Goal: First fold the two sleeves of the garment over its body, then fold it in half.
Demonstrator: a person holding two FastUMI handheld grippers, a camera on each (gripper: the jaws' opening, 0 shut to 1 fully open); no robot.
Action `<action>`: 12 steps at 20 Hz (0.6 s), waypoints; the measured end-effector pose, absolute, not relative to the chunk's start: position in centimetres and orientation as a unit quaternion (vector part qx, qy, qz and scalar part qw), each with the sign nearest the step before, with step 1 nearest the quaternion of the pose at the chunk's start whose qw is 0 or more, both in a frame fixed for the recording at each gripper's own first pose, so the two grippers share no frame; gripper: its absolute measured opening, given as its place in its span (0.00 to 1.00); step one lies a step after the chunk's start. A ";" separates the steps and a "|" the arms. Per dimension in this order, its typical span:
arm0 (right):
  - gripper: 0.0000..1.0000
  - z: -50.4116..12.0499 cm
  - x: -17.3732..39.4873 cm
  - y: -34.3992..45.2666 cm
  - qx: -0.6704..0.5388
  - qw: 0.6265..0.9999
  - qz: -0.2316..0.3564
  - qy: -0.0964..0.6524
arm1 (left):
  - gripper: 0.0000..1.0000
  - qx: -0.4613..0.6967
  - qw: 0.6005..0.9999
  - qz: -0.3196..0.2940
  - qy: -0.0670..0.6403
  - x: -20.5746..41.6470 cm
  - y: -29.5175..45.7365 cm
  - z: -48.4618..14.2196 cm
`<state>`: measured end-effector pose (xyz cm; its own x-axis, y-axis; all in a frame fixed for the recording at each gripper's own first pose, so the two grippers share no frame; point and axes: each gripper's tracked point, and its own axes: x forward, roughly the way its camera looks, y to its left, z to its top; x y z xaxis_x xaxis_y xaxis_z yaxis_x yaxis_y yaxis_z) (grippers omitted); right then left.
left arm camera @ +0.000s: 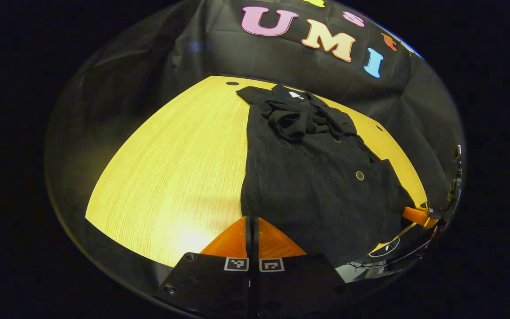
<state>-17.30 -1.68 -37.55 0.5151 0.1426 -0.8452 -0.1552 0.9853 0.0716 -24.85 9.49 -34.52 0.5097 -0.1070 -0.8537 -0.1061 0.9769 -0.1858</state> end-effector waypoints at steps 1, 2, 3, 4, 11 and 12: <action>0.06 -36.9 -16.8 -1.6 -0.005 0.873 0.098 0.479 | 0.00 -0.108 0.863 0.004 0.493 -24.7 9.3 -34.0; 0.05 -36.0 -16.0 -1.6 -0.001 0.880 0.107 0.463 | 0.00 -0.109 0.866 0.011 0.488 -24.3 9.2 -33.6; 0.06 -35.0 -15.0 -1.3 0.008 0.887 0.121 0.447 | 0.00 -0.114 0.869 0.014 0.482 -23.9 8.8 -33.2; 0.06 -34.0 -14.0 -1.0 0.015 0.893 0.128 0.432 | 0.00 -0.118 0.871 0.020 0.476 -23.3 8.5 -32.7; 0.05 -29.9 -9.4 0.3 0.038 0.903 0.175 0.390 | 0.00 -0.118 0.899 0.021 0.422 -17.8 7.6 -28.1; 0.05 -29.3 -8.6 0.6 0.043 0.905 0.178 0.383 | 0.00 -0.119 0.903 0.020 0.413 -16.7 7.6 -27.3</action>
